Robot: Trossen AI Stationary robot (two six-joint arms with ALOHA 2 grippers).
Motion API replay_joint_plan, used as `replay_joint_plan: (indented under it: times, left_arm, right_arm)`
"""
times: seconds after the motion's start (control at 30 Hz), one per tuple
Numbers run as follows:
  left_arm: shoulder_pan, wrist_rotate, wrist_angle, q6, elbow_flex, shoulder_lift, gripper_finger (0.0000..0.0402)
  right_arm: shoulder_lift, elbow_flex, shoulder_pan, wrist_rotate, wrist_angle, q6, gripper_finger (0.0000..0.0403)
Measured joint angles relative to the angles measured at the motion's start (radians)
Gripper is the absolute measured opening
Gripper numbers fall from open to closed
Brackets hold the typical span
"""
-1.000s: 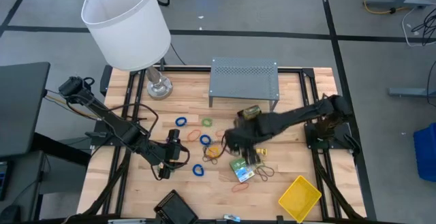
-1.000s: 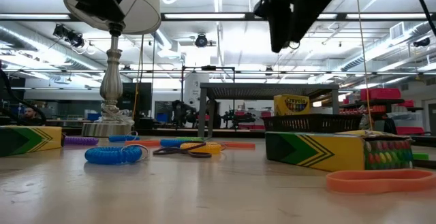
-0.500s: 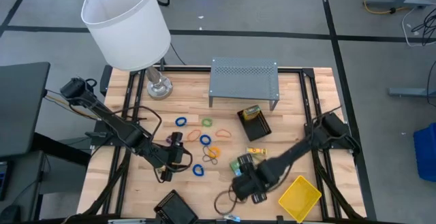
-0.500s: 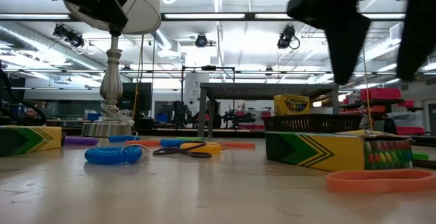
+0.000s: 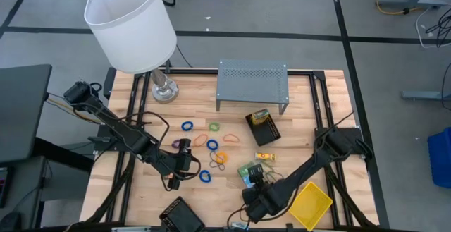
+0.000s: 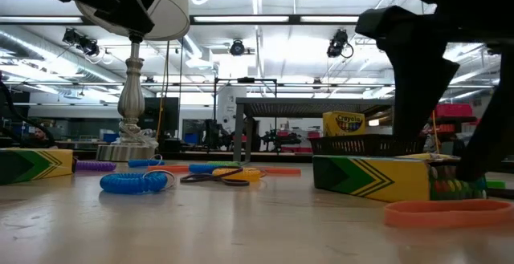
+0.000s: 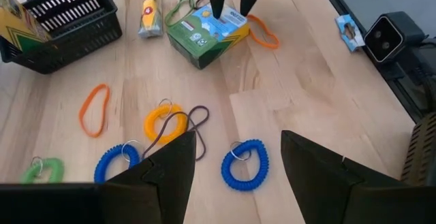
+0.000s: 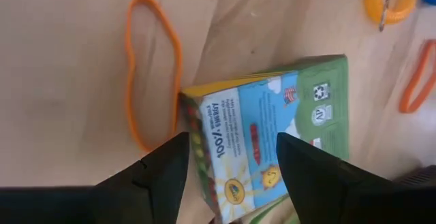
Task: Pick & Place Office Desk Supplies
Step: Put the yellow crayon box into the top black bin
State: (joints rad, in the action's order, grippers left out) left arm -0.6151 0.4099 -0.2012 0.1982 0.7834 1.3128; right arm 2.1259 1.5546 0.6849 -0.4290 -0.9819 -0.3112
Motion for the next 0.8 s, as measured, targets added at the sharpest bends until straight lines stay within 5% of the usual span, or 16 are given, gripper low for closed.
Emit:
replay_joint_plan:
  times: [0.27, 0.53, 0.8]
  left_arm:
    - [0.0, 0.0, 0.0, 0.003, 0.0, 0.0, 0.022]
    - [0.0, 0.0, 0.001, 0.002, 0.0, 0.0, 0.022]
    - [0.0, 0.0, 0.003, 0.001, 0.0, 0.0, 0.022]
  right_arm:
    - [0.053, 0.002, 0.01, -0.071, -0.009, -0.017, 0.0187]
    - [0.064, 0.016, 0.033, -0.094, -0.032, 0.009, 0.0018]
    - [0.073, 0.149, 0.018, -0.037, -0.238, 0.068, 0.0002]
